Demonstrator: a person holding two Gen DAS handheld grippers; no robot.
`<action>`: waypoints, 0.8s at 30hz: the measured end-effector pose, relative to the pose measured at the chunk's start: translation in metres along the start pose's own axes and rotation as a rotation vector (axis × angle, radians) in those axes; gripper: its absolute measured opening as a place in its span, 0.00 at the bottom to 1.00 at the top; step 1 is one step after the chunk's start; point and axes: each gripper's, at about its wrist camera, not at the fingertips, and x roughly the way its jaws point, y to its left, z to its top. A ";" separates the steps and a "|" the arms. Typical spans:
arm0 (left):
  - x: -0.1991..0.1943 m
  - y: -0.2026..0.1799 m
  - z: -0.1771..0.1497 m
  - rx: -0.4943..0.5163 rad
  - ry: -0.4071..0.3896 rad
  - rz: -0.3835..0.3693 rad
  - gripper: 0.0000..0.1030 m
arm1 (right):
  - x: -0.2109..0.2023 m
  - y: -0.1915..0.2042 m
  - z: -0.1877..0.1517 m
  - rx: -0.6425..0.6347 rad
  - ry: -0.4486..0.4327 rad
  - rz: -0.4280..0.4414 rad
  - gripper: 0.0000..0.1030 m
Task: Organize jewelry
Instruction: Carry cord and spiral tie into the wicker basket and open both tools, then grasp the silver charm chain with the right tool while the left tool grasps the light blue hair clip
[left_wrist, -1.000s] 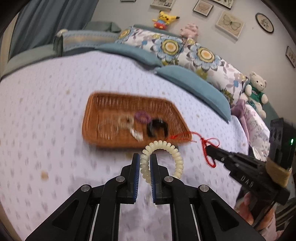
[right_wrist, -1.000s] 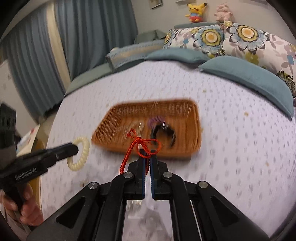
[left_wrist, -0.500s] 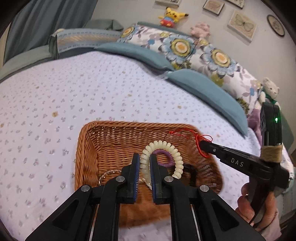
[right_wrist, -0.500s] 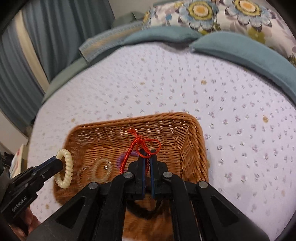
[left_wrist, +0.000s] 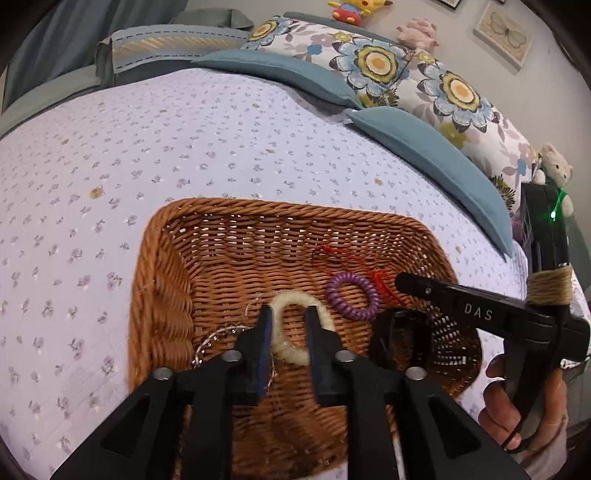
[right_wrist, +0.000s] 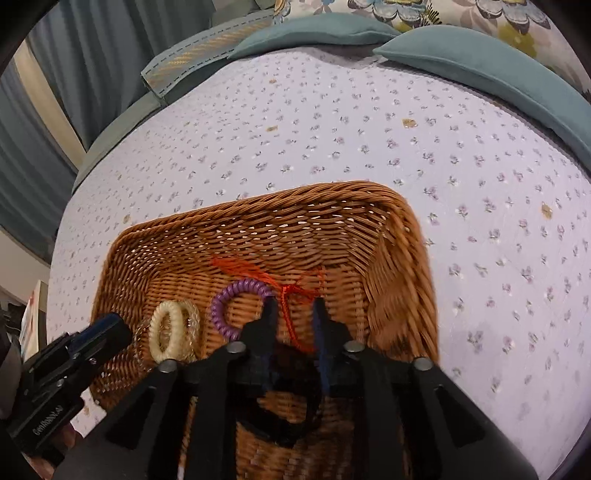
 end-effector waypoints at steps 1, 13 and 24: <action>-0.005 -0.001 0.000 0.000 -0.003 0.007 0.39 | -0.008 0.000 -0.003 -0.001 -0.010 0.000 0.28; -0.143 -0.008 -0.049 0.004 -0.138 -0.010 0.41 | -0.111 0.025 -0.093 -0.093 -0.088 0.106 0.28; -0.175 0.020 -0.149 -0.108 -0.075 0.022 0.41 | -0.119 0.050 -0.195 -0.195 -0.037 0.212 0.28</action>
